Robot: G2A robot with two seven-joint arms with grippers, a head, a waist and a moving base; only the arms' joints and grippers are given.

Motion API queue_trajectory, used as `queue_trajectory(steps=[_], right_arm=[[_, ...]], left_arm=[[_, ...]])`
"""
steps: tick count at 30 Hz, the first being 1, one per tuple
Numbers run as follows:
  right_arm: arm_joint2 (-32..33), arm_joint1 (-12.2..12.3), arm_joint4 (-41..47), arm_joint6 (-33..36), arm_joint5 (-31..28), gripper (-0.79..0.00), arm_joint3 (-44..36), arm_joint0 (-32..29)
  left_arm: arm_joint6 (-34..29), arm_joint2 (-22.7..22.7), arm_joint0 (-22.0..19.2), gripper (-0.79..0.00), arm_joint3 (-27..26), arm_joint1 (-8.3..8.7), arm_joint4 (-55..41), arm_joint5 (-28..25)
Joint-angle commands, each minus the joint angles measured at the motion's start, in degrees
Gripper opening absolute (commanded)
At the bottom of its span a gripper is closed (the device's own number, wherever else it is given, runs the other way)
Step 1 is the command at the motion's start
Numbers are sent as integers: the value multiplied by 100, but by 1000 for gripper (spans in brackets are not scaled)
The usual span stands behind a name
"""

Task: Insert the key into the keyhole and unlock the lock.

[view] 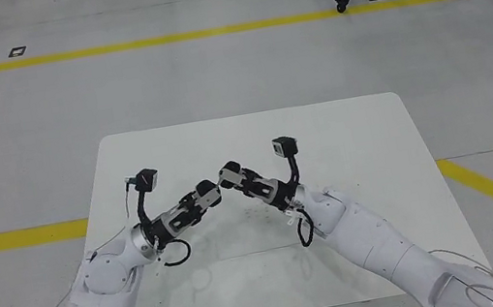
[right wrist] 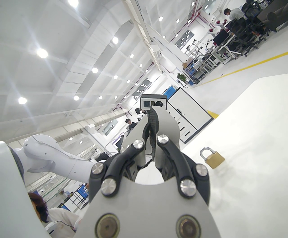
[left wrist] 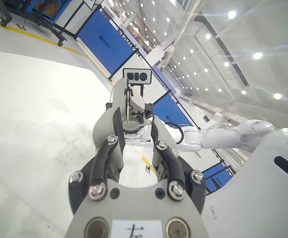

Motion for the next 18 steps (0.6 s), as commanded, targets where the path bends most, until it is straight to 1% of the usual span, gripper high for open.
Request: queue_trajectory(steps=[1,3,4,11,17,18], right_arm=[[21,-11,14,45,0,-785,27,-4],[45,-20,0,81,0,-785,58,-8],[58,-24,-3,91,0,-785,68,-12],[139,-42,-5,220,0,-785,16,-69],[207,-45,-58,342,0,-785,-44,-134],[218,-46,-60,352,0,-696,-56,-145]], left_arm=[[100,18,21,-671,-32,3,131,20],[173,41,34,-776,-51,4,222,32],[205,51,39,-785,-58,6,260,36],[465,34,95,-785,-96,20,316,38],[460,-1,123,-785,-85,47,135,63],[432,6,122,-785,-83,51,86,62]])
